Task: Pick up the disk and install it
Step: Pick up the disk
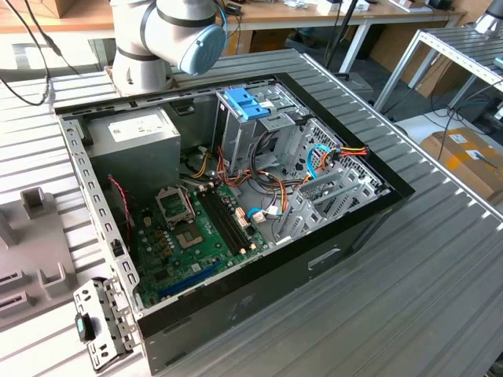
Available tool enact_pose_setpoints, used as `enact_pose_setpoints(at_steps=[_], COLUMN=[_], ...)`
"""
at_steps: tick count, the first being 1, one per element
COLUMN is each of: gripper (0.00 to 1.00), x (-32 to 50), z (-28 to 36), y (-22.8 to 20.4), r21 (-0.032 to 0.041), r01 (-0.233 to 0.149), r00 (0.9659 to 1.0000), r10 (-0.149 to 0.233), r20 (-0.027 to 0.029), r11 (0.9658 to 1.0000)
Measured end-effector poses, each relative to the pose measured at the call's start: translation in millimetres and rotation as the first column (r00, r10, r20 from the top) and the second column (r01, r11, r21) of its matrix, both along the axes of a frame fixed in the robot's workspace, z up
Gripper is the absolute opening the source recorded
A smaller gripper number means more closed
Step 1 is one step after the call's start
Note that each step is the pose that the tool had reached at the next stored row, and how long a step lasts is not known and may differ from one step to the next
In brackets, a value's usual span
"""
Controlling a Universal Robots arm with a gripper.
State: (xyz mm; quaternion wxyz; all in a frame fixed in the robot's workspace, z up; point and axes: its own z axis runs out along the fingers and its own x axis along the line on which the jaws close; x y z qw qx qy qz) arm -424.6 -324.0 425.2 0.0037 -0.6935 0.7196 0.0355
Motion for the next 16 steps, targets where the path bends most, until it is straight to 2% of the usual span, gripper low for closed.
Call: enact_pose_setpoints(at_steps=[16], gripper=[0.36], x=[0.9], z=[17.9], y=[0.0], r21=[0.0001], r01=[0.000], r00=[1.0000], r10=[0.000], r20=[-0.0001], r11=[1.0000])
